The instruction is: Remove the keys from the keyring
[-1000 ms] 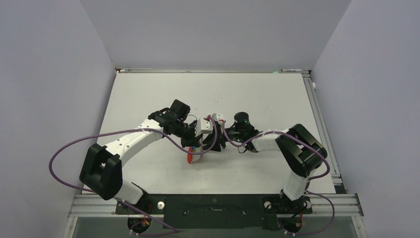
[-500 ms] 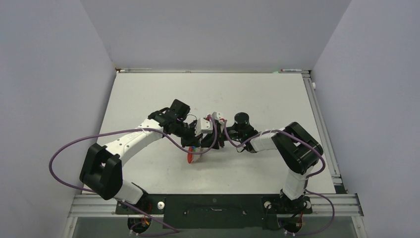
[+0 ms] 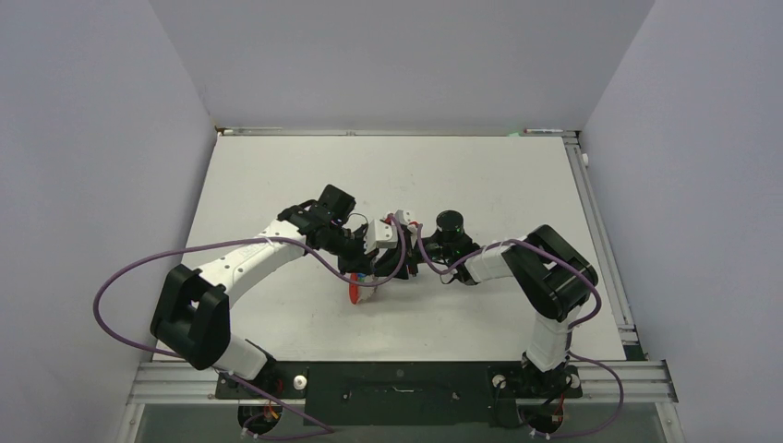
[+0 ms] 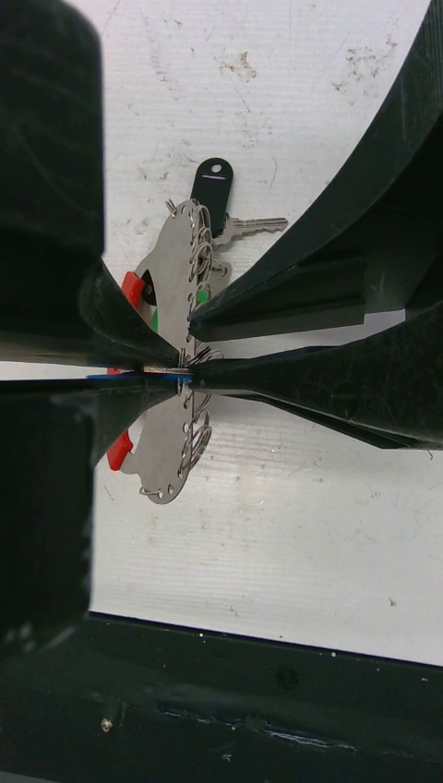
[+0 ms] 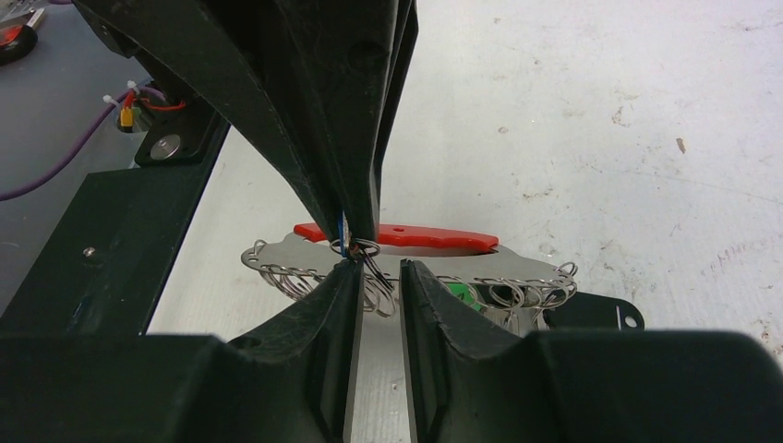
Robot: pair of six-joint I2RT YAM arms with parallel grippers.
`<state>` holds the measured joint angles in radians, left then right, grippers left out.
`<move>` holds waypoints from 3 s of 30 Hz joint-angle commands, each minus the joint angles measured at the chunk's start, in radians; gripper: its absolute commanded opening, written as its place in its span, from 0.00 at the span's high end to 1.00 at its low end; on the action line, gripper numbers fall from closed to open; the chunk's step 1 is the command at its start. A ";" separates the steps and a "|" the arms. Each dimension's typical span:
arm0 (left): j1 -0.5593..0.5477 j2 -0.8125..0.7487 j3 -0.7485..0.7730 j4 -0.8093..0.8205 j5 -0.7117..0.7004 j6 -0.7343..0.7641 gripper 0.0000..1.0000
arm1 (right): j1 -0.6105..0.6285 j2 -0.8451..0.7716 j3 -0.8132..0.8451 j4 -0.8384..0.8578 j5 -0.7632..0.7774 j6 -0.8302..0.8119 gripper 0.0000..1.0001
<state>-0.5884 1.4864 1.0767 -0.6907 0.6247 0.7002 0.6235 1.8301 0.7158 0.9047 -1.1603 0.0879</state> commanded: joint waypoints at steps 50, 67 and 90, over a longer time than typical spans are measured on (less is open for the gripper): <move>0.049 -0.003 -0.064 0.050 0.003 0.087 1.00 | -0.002 0.007 -0.055 0.330 -0.035 0.169 0.95; 0.090 0.044 0.023 0.086 0.019 -0.013 1.00 | 0.005 -0.013 -0.078 0.196 -0.070 0.009 0.95; 0.021 -0.017 0.045 0.000 0.049 -0.013 1.00 | 0.012 -0.017 0.028 -0.110 -0.033 -0.172 0.91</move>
<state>-0.5560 1.5135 1.0615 -0.6930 0.6334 0.6910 0.6312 1.8351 0.7223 0.7975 -1.1618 -0.0463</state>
